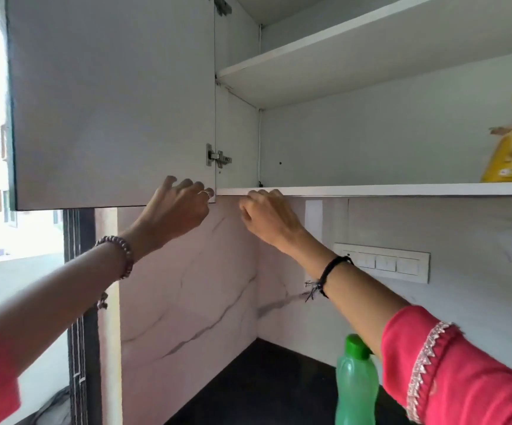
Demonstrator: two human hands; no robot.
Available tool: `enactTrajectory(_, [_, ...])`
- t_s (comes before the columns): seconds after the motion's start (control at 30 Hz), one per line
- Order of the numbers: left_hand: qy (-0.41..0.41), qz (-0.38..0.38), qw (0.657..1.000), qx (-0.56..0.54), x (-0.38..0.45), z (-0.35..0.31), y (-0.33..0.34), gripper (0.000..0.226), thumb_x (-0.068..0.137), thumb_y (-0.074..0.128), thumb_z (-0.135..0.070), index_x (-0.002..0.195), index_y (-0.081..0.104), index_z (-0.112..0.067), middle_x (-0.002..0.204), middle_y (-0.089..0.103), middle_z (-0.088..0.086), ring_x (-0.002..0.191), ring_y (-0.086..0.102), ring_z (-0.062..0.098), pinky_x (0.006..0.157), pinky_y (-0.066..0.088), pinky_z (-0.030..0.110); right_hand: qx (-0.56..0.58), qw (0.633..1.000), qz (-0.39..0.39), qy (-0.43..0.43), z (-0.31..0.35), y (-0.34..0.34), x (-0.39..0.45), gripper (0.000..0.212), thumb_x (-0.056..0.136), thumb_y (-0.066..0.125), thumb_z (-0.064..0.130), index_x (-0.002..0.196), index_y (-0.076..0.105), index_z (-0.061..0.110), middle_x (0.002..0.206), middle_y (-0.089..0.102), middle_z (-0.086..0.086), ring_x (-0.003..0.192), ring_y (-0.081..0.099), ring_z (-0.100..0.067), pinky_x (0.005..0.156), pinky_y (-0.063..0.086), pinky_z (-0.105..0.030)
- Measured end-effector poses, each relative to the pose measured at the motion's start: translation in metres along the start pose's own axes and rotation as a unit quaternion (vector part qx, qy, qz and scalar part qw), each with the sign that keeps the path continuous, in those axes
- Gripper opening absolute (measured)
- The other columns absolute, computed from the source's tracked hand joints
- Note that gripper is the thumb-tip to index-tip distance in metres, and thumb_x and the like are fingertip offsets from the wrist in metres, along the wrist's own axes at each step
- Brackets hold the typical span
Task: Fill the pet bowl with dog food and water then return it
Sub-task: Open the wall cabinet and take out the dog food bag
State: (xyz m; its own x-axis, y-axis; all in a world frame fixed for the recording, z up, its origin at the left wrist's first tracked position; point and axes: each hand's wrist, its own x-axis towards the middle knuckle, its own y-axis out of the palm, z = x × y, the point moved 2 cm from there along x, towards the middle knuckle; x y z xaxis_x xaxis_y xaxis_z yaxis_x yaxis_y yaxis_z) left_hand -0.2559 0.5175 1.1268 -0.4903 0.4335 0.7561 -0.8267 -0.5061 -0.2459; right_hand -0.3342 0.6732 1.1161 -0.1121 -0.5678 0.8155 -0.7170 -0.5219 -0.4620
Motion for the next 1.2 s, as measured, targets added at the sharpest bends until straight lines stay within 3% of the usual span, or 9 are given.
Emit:
enactTrajectory(0.07, [0.0, -0.01, 0.999, -0.045, 0.03, -0.041, -0.005, 0.018, 0.074, 0.053, -0.012, 0.081, 0.07, -0.009, 0.075, 0.071, 0.006, 0.064, 0.067, 0.024, 0.056, 0.048, 0.033, -0.065, 0.998, 0.003, 0.028, -0.038, -0.014, -0.025, 0.007, 0.067, 0.073, 0.007, 0.065, 0.066, 0.006, 0.063, 0.065, -0.01, 0.059, 0.064, -0.027, 0.058, 0.049, -0.032])
enactTrajectory(0.13, [0.003, -0.013, 0.995, -0.095, 0.059, -0.083, -0.007, 0.019, 0.073, 0.053, -0.011, 0.082, 0.069, -0.008, 0.076, 0.071, 0.008, 0.066, 0.066, 0.025, 0.054, 0.048, 0.033, -0.119, 0.99, 0.045, 0.053, -0.077, -0.027, -0.053, 0.009, 0.062, 0.075, 0.007, 0.063, 0.065, 0.006, 0.061, 0.064, -0.01, 0.057, 0.064, -0.028, 0.056, 0.048, -0.032])
enactTrajectory(0.33, [-0.047, -0.026, 0.951, -0.303, 0.145, -0.174, -0.016, 0.037, 0.092, 0.042, -0.023, 0.125, 0.053, -0.011, 0.122, 0.061, 0.009, 0.114, 0.054, 0.03, 0.086, 0.044, 0.042, -0.252, 0.957, 0.098, 0.101, -0.178, -0.085, -0.117, 0.017, 0.081, 0.053, 0.012, 0.088, 0.067, 0.006, 0.082, 0.07, -0.012, 0.075, 0.064, -0.031, 0.067, 0.046, -0.036])
enactTrajectory(0.57, [-0.04, -0.074, 0.92, -0.382, 0.226, -0.245, -0.044, 0.025, 0.092, 0.037, -0.014, 0.103, 0.059, -0.007, 0.099, 0.067, 0.018, 0.088, 0.062, 0.038, 0.072, 0.046, 0.037, -0.295, 0.938, 0.081, 0.164, -0.25, -0.163, -0.152, 0.024, 0.091, 0.046, 0.014, 0.105, 0.063, 0.006, 0.096, 0.069, -0.015, 0.09, 0.062, -0.033, 0.071, 0.046, -0.038])
enactTrajectory(0.77, [-0.053, -0.03, 0.816, -0.575, 0.292, -0.287, -0.051, 0.029, 0.093, 0.039, -0.021, 0.111, 0.059, -0.011, 0.11, 0.064, 0.015, 0.099, 0.058, 0.035, 0.075, 0.043, 0.035, -0.184, 0.909, 0.028, 0.373, -0.314, -0.207, -0.166, 0.025, 0.091, 0.053, 0.024, 0.114, 0.059, 0.015, 0.114, 0.066, -0.008, 0.103, 0.06, -0.028, 0.081, 0.048, -0.036])
enactTrajectory(0.93, [-0.032, 0.095, 0.709, -0.698, 0.349, -0.311, -0.045, 0.036, 0.086, 0.049, -0.031, 0.103, 0.06, -0.002, 0.104, 0.058, 0.012, 0.097, 0.052, 0.025, 0.08, 0.04, 0.033, -0.071, 0.862, -0.006, 0.501, -0.353, -0.222, -0.175, 0.039, 0.082, 0.068, 0.022, 0.118, 0.055, 0.013, 0.122, 0.061, -0.011, 0.107, 0.06, -0.028, 0.092, 0.05, -0.044])
enactTrajectory(1.07, [-0.045, 0.155, 0.597, -0.785, 0.379, -0.325, -0.035, 0.039, 0.085, 0.062, -0.026, 0.11, 0.054, 0.002, 0.105, 0.05, 0.011, 0.104, 0.048, 0.025, 0.084, 0.042, 0.036, -0.048, 0.831, 0.008, 0.554, -0.377, -0.228, -0.176, 0.053, 0.082, 0.07, 0.019, 0.127, 0.047, 0.005, 0.13, 0.056, -0.012, 0.115, 0.056, -0.026, 0.076, 0.045, -0.024])
enactTrajectory(1.13, [-0.048, 0.17, 0.533, -0.828, 0.39, -0.331, -0.033, 0.022, 0.083, 0.065, -0.018, 0.093, 0.053, -0.003, 0.094, 0.049, 0.007, 0.094, 0.047, 0.021, 0.083, 0.04, 0.035, -0.043, 0.811, 0.008, 0.584, -0.389, -0.232, -0.176, 0.065, 0.082, 0.07, 0.021, 0.135, 0.038, 0.003, 0.138, 0.048, -0.014, 0.123, 0.048, -0.027, 0.083, 0.041, -0.025])
enactTrajectory(1.2, [-0.048, 0.181, 0.487, -0.853, 0.398, -0.334, -0.032, 0.024, 0.083, 0.066, -0.014, 0.073, 0.044, -0.012, 0.08, 0.043, 0.002, 0.082, 0.044, 0.015, 0.085, 0.038, 0.036, -0.015, 0.787, 0.013, 0.616, -0.403, -0.234, -0.179, 0.072, 0.082, 0.071, 0.023, 0.139, 0.031, 0.002, 0.142, 0.042, -0.015, 0.127, 0.043, -0.028, 0.093, 0.041, -0.032])
